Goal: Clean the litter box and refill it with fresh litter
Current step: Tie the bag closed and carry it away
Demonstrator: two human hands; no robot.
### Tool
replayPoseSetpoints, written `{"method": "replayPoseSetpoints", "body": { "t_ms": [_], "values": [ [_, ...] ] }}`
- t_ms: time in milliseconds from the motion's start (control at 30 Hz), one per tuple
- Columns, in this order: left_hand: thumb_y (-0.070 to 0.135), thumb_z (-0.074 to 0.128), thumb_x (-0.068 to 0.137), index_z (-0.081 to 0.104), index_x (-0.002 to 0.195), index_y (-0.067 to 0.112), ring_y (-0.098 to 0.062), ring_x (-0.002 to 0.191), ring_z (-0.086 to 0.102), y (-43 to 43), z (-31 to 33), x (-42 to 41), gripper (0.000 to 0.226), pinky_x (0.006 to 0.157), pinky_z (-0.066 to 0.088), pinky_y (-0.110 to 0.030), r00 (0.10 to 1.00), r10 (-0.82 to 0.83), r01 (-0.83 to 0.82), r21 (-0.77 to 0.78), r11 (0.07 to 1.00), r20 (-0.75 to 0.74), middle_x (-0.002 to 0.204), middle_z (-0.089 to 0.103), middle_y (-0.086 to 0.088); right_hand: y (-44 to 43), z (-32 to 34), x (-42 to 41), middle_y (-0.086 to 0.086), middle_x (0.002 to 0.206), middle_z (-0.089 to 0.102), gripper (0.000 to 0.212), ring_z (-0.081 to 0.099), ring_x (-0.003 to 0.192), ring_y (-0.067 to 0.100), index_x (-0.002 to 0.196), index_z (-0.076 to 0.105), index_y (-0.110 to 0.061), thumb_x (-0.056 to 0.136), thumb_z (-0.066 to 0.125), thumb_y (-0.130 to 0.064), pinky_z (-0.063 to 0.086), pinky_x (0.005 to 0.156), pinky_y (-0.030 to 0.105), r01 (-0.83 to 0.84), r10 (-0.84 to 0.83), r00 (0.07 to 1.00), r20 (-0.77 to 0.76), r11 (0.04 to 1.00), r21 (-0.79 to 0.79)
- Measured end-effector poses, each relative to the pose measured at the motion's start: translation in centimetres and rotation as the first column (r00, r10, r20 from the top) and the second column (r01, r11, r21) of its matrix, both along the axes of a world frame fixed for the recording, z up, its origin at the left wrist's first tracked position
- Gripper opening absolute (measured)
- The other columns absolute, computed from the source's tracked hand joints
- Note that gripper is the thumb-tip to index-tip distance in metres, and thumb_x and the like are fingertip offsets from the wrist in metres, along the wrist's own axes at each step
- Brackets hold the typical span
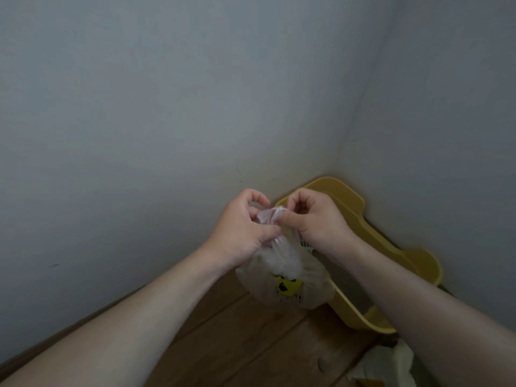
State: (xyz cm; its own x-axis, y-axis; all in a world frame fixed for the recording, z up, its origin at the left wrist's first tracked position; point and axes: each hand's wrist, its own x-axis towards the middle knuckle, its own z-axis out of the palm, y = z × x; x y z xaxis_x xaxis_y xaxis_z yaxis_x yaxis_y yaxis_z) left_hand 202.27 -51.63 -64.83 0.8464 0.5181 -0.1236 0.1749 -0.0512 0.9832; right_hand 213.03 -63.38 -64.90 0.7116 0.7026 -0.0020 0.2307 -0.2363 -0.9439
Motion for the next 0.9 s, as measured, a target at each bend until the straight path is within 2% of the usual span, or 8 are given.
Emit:
{"method": "replayPoseSetpoints", "body": {
  "t_ms": [100, 267, 333, 467, 567, 667, 800, 900],
  "values": [
    [-0.012, 0.077, 0.073, 0.051, 0.091, 0.016, -0.014, 0.044, 0.059, 0.3, 0.0, 0.0, 0.042, 0.047, 0.048, -0.029, 1.0, 0.005, -0.005, 0.026, 1.0, -0.018, 0.061, 0.066, -0.006, -0.1, 0.2, 0.1, 0.001, 0.062, 0.054, 0.019, 0.044, 0.05, 0.004, 0.075, 0.058, -0.007, 0.087, 0.072, -0.012, 0.04, 0.046, 0.022, 0.072, -0.062, 0.986, 0.153, 0.996, -0.058],
    [-0.009, 0.079, 0.072, 0.055, 0.088, 0.017, -0.025, 0.058, 0.065, 0.6, -0.5, 0.0, 0.039, 0.06, 0.055, -0.039, 0.999, 0.034, -0.034, 0.01, 0.999, 0.038, 0.065, 0.07, -0.009, -0.1, 0.3, 0.2, 0.001, 0.064, 0.05, 0.027, 0.044, 0.054, 0.01, 0.074, 0.053, -0.01, 0.086, 0.074, -0.023, 0.043, 0.052, 0.031, 0.191, -0.16, 0.96, 0.229, 0.974, -0.122],
    [-0.008, 0.079, 0.072, 0.055, 0.087, 0.017, -0.022, 0.058, 0.065, 0.5, -0.5, 0.0, 0.038, 0.058, 0.054, -0.035, 0.998, 0.039, -0.04, 0.013, 0.999, 0.045, 0.065, 0.07, -0.007, 0.0, 0.4, 0.1, 0.005, 0.061, 0.053, 0.029, 0.046, 0.054, 0.013, 0.071, 0.057, -0.004, 0.086, 0.072, -0.024, 0.044, 0.053, 0.034, 0.188, -0.164, 0.972, 0.171, 0.972, -0.138],
    [-0.008, 0.079, 0.073, 0.054, 0.086, 0.016, -0.02, 0.054, 0.062, 0.4, -0.3, 0.1, 0.037, 0.052, 0.052, -0.029, 0.997, 0.042, -0.044, 0.025, 0.999, 0.061, 0.059, 0.068, -0.002, 0.5, 1.3, -0.8, 0.013, 0.073, 0.072, 0.031, 0.063, 0.062, 0.017, 0.082, 0.074, -0.001, 0.096, 0.058, -0.022, 0.048, 0.058, 0.029, 0.017, -0.025, 0.971, -0.237, 0.999, -0.037],
    [-0.009, 0.077, 0.075, 0.054, 0.086, 0.014, -0.021, 0.057, 0.061, 0.4, -0.3, 0.1, 0.035, 0.054, 0.051, -0.031, 0.997, 0.043, -0.045, 0.023, 0.999, 0.063, 0.062, 0.066, -0.007, 0.6, 1.3, -1.1, 0.018, 0.077, 0.071, 0.032, 0.064, 0.067, 0.016, 0.084, 0.073, 0.001, 0.094, 0.065, -0.028, 0.051, 0.063, 0.03, -0.051, 0.045, 0.983, -0.176, 0.998, -0.031],
    [-0.008, 0.077, 0.075, 0.055, 0.086, 0.015, -0.023, 0.06, 0.061, 0.6, -0.6, 0.1, 0.034, 0.056, 0.051, -0.034, 0.993, 0.11, -0.11, 0.021, 0.994, 0.033, 0.067, 0.067, -0.016, 0.6, 0.9, -1.0, 0.013, 0.069, 0.068, 0.024, 0.062, 0.065, 0.016, 0.077, 0.067, 0.004, 0.087, 0.073, -0.016, 0.051, 0.065, 0.032, 0.011, -0.016, 0.987, -0.163, 0.999, -0.03],
    [0.001, 0.082, 0.073, 0.056, 0.082, 0.02, -0.017, 0.056, 0.056, 0.9, -0.8, 0.1, 0.033, 0.058, 0.047, -0.034, 0.971, 0.237, -0.234, 0.114, 0.965, -0.012, 0.062, 0.062, 0.001, 0.5, 1.1, -1.0, 0.003, 0.061, 0.064, 0.026, 0.055, 0.057, 0.015, 0.073, 0.069, -0.003, 0.093, 0.066, -0.02, 0.047, 0.06, 0.029, -0.023, 0.007, 0.978, -0.209, 0.997, -0.076],
    [0.007, 0.084, 0.071, 0.058, 0.088, 0.019, -0.016, 0.062, 0.058, 1.0, -0.2, -0.1, 0.033, 0.063, 0.05, -0.036, 0.972, 0.236, -0.231, 0.172, 0.958, -0.011, 0.071, 0.065, -0.002, 0.7, 1.2, -1.4, 0.007, 0.076, 0.073, 0.028, 0.06, 0.058, 0.018, 0.089, 0.075, -0.003, 0.098, 0.059, -0.024, 0.048, 0.054, 0.028, -0.013, -0.002, 0.962, -0.273, 0.998, -0.054]
  ]
}}
